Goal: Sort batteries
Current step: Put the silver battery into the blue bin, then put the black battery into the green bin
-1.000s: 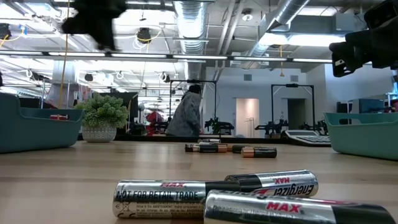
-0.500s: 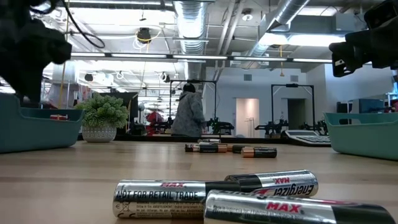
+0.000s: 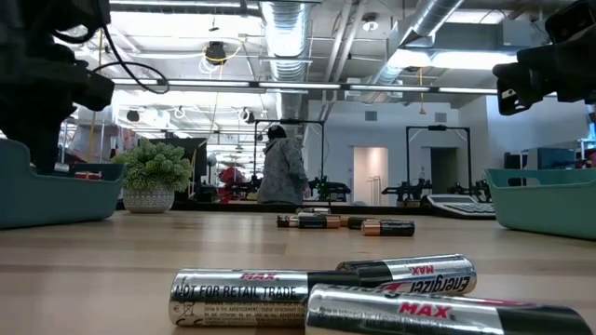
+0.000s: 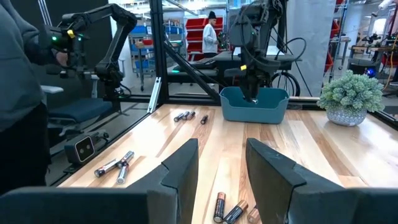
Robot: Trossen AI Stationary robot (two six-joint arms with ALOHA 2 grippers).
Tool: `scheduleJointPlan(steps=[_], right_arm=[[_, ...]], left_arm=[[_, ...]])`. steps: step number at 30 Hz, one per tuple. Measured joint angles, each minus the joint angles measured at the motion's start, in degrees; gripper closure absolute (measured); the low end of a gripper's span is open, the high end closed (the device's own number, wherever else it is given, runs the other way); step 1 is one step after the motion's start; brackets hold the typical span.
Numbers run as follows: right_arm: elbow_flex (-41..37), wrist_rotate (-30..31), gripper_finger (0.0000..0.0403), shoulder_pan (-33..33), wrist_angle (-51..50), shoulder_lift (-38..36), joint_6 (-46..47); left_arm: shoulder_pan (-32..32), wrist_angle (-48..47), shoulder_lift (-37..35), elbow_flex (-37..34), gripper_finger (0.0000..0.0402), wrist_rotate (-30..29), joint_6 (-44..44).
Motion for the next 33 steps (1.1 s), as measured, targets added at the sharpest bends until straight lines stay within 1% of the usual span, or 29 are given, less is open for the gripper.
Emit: scheduleJointPlan(steps=[5, 10, 15, 24, 33], right_arm=[[0.00, 0.00, 0.0251, -0.01, 0.00, 0.02, 0.00], [0.00, 0.00, 0.0251, 0.00, 0.02, 0.00, 0.00], [0.00, 0.00, 0.0251, -0.01, 0.00, 0.00, 0.01], [0.01, 0.00, 0.0251, 0.00, 0.01, 0.01, 0.01], [0.01, 0.00, 0.0251, -0.01, 0.01, 0.01, 0.00]], left_arm=[[0.25, 0.01, 1.42, 0.00, 0.0335, -0.02, 1.27], [0.25, 0.21, 1.38, 0.00, 0.0329, -0.02, 1.66], [0.25, 0.25, 1.36, 0.00, 0.0313, -0.04, 2.02], [0.25, 0.27, 1.36, 0.00, 0.0268, -0.04, 3.20], [0.25, 0.36, 1.36, 0.00, 0.0263, -0.07, 3.10]])
